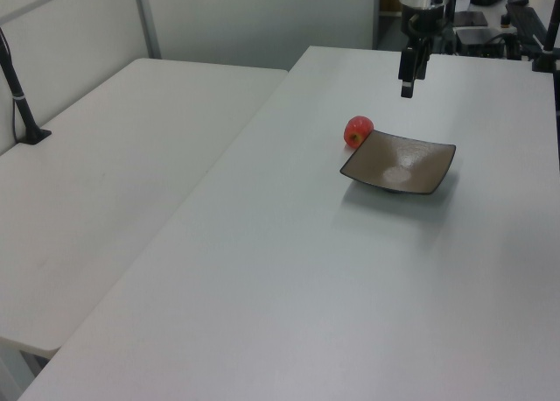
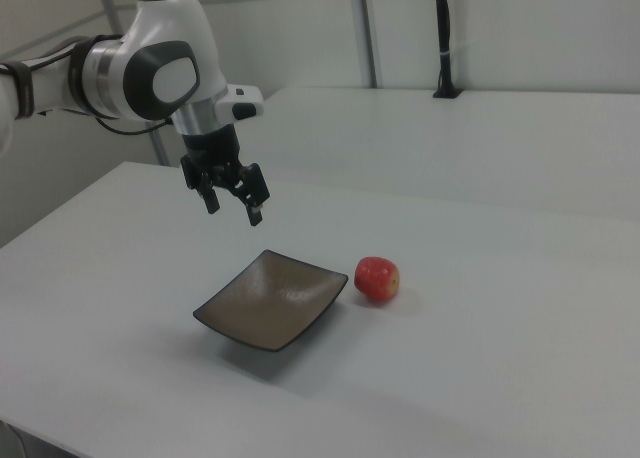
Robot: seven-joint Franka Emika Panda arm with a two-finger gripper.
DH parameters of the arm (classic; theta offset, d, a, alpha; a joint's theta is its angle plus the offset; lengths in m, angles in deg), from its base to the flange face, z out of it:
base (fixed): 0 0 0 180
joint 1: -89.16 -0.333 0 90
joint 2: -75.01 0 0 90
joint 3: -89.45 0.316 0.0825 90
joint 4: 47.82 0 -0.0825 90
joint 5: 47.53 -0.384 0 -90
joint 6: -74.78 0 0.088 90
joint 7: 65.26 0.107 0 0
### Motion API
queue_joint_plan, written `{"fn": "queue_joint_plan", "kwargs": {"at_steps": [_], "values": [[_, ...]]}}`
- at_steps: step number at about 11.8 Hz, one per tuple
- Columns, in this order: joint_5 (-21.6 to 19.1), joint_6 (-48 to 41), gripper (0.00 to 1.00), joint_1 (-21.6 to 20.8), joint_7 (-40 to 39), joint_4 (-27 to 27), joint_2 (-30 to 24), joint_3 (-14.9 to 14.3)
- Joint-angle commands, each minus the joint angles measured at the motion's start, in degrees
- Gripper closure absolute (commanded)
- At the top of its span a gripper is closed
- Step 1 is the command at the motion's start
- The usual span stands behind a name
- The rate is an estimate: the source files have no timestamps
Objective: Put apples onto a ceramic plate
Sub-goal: 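Move the open gripper over the red apple and lower toward it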
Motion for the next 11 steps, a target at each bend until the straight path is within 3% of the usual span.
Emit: {"fn": "queue_joint_plan", "kwargs": {"at_steps": [1,7,11], "values": [[-1.5,1.3,0.0,-0.2,2.2,-1.1,-0.2,-0.6],[-1.3,11.4,0.0,3.6,25.2,-0.1,4.6,-1.1],[-0.6,22.9,0.0,4.3,43.5,1.3,10.0,-4.8]]}}
